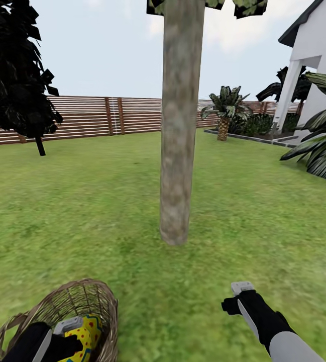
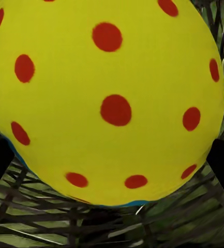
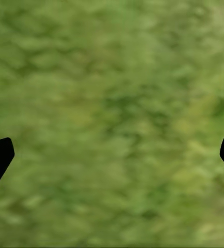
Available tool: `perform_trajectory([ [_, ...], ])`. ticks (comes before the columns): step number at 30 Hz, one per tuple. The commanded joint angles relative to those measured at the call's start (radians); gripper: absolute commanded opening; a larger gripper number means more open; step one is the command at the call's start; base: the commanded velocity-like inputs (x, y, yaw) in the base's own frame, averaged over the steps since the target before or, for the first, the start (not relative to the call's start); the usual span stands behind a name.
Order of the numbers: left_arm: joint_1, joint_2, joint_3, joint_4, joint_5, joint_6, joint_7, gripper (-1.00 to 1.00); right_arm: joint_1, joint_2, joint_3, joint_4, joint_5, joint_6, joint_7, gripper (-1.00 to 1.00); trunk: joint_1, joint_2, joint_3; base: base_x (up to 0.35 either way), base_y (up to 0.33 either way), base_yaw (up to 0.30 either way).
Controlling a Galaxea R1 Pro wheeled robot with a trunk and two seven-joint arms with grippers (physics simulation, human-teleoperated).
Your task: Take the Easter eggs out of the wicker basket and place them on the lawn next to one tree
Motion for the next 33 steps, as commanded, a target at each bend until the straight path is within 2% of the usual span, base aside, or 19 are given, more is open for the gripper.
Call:
perform_trajectory([
  [1, -0.001, -0.002, 0.002, -0.001, 0.002, 0.005, -0.002, -1.0, 0.0, -0.001, 0.005, -0.002, 0.005, 0.006, 0.0, 1.0, -0.004, 0.007, 0.002, 0.0, 0.0, 0.019],
  [10, -0.001, -0.003, 0.003, -0.001, 0.001, 0.005, -0.002, -1.0, 0.0, -0.001, 0.005, -0.002, 0.005, 0.006, 0.0, 1.0, -0.039, 0.07, 0.03, 0.0, 0.0, 0.103],
  [33, -0.001, -0.003, 0.003, -0.001, 0.001, 0.005, -0.002, -1.0, 0.0, -0.001, 0.005, 0.017, 0.006, 0.005, 0.0, 1.0, -0.127, 0.231, 0.102, 0.0, 0.0, 0.002],
])
